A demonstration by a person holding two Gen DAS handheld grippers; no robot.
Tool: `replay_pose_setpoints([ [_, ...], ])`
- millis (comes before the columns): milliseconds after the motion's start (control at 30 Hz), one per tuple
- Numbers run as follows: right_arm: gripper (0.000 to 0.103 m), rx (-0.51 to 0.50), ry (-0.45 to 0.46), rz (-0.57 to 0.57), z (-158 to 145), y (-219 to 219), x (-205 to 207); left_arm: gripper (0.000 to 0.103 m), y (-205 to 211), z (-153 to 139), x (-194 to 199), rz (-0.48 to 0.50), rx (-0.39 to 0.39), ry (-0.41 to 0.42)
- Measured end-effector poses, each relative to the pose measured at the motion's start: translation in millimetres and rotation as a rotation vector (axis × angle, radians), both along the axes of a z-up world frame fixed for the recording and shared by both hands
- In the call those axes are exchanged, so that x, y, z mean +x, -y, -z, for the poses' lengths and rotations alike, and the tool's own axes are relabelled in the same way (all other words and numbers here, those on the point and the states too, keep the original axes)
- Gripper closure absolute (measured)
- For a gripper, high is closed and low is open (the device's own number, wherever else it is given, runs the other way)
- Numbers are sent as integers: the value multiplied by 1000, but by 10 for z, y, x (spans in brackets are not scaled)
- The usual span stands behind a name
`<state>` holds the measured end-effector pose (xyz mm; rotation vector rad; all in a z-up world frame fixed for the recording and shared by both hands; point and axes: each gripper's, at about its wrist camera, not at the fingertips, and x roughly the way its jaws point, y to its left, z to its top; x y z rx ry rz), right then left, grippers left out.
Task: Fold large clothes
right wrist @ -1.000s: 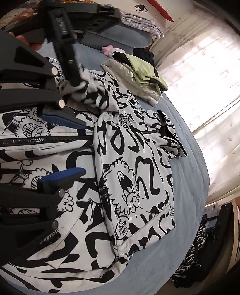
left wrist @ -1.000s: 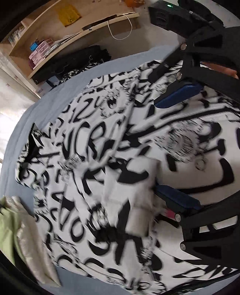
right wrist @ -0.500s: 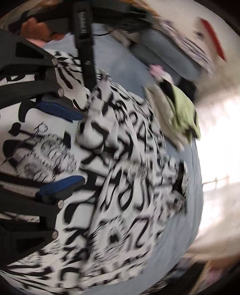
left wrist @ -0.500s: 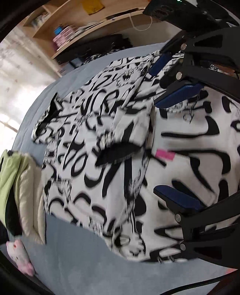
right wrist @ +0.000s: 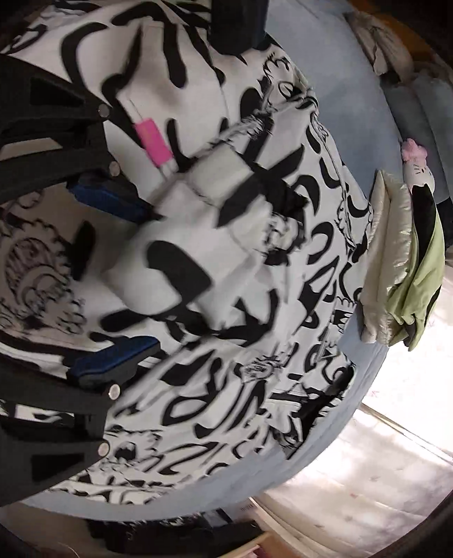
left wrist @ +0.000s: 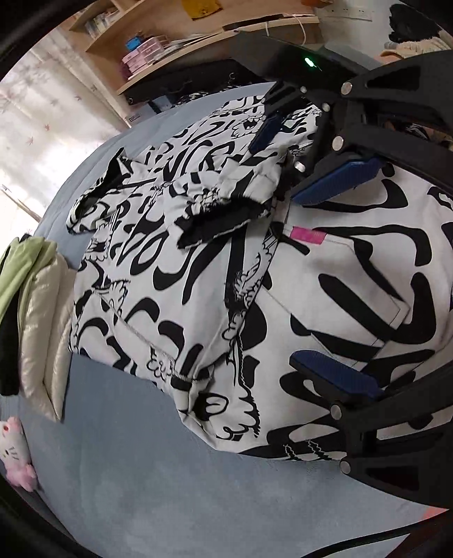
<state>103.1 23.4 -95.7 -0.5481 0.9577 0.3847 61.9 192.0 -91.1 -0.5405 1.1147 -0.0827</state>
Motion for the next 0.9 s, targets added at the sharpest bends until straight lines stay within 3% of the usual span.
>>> replay_pose_setpoints([
  [67, 67, 37, -9, 16, -108, -11, 93, 19, -23, 18, 0, -5, -14, 0],
  [167, 87, 76, 61, 21, -356, -57, 211, 19, -20, 27, -14, -2, -16, 3],
  [233, 90, 134, 127, 17, -600, -52, 264, 19, -19, 27, -24, 3, -19, 6],
  [300, 91, 253, 206, 30, -918, 60, 303, 19, -27, 27, -32, 7, -19, 12],
  [400, 91, 536, 276, 180, -1278, 516, 435, 19, -41, 36, -36, 4, -15, 18],
  [467, 86, 650, 221, 354, -1163, 857, 563, 19, -47, 64, -23, 2, -20, 11],
  [533, 65, 675, 50, 518, -835, 1128, 741, 19, -51, 91, -16, 3, -26, 3],
  [567, 56, 665, -77, 587, -589, 1251, 821, 19, -47, 99, -5, 6, -24, -1],
  [633, 56, 640, -206, 634, -261, 1389, 821, 19, -35, 101, 13, 15, -13, -1],
  [733, 56, 551, -200, 613, -128, 1474, 669, 19, -46, 55, 101, 25, 30, 7],
  [900, 50, 558, -174, 597, -233, 1613, 702, 19, -186, -98, 440, 19, 122, 34],
])
